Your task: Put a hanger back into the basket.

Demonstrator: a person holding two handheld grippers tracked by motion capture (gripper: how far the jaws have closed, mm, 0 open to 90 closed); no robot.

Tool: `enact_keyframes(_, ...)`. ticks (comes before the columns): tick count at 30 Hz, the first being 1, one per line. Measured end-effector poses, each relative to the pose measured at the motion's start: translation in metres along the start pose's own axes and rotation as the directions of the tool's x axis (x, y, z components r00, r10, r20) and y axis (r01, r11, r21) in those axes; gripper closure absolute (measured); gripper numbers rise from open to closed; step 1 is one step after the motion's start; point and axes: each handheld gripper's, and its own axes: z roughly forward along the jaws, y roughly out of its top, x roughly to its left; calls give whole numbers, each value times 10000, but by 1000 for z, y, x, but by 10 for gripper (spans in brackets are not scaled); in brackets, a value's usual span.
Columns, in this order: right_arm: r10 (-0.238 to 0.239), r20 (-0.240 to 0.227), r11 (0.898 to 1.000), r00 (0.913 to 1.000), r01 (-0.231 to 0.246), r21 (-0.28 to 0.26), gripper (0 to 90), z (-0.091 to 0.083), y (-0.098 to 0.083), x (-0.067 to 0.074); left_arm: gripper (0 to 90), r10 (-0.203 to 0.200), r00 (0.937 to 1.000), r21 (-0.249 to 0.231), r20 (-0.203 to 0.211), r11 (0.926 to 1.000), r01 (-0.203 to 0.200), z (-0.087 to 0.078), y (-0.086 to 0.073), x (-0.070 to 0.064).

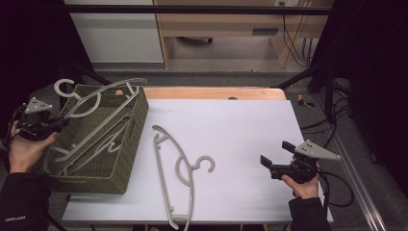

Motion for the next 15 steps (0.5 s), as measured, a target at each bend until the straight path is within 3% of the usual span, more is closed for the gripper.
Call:
enact_keyframes(5,58,49,10000,10000,-58,58,17,2,-1,0,816,127,9999,69,-81,9999,-127,-2,-6,7)
enact_keyframes(9,32,41,10000,10000,-32,63,17,3,-1,0,815,-73,9996,28,-283,10000,74,-2,-15,14)
enact_keyframes(12,60,103,10000,9999,-60,64,17,2,-1,0,815,-181,9996,-117,-210,9998,178,-3,-17,17)
enact_keyframes(15,79,94,9999,9999,-79,67,17,2,-1,-1,815,147,9991,60,-396,9999,-145,-4,-13,15)
